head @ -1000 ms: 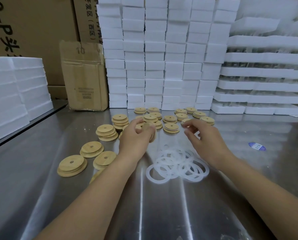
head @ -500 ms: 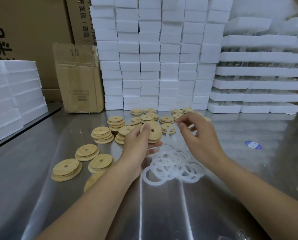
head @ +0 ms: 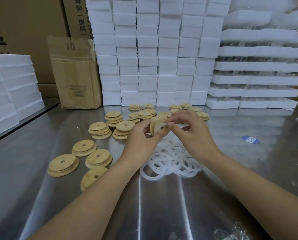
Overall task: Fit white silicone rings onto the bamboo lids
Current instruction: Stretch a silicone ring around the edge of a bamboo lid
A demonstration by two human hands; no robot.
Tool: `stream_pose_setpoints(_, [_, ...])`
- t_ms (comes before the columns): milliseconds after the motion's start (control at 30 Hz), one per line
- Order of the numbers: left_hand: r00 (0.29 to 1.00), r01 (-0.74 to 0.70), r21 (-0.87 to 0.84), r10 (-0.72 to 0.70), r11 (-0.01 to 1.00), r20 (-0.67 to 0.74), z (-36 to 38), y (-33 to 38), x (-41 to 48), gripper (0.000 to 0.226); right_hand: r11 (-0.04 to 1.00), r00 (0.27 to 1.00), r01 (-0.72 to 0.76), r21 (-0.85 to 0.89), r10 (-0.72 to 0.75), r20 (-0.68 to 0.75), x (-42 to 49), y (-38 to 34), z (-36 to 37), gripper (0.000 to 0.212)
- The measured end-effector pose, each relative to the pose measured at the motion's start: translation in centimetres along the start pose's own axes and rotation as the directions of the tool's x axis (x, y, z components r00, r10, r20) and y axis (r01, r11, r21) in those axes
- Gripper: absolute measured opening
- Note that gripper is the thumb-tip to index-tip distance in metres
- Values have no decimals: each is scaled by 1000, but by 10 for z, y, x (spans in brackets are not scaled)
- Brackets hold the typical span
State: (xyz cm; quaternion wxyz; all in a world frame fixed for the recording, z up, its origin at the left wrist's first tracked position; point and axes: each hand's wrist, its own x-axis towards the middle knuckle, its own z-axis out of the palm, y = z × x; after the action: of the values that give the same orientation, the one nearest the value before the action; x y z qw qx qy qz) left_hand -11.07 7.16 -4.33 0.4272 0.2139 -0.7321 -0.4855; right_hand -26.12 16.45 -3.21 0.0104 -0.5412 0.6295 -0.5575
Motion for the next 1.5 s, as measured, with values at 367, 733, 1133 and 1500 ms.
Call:
stream_pose_setpoints(367, [995, -67, 361, 37, 930, 90, -1, -11, -2, 19, 999, 1000, -17, -36, 17, 3, 0, 5, 1, 9])
stream_pose_setpoints(733, [997, -66, 338, 46, 939, 67, 0, -15, 2, 34, 994, 999, -28, -103, 33, 44, 3, 15, 0, 9])
stream_pose_setpoints(1133, [995, -100, 355, 87, 929, 53, -1, -16, 3, 33, 986, 994, -63, -156, 77, 83, 6, 21, -4, 6])
stream_pose_setpoints(1500, [995, -95, 372, 73, 924, 73, 2, -12, 3, 30, 961, 928, -252, -116, 274, 252, 7, 28, -20, 11])
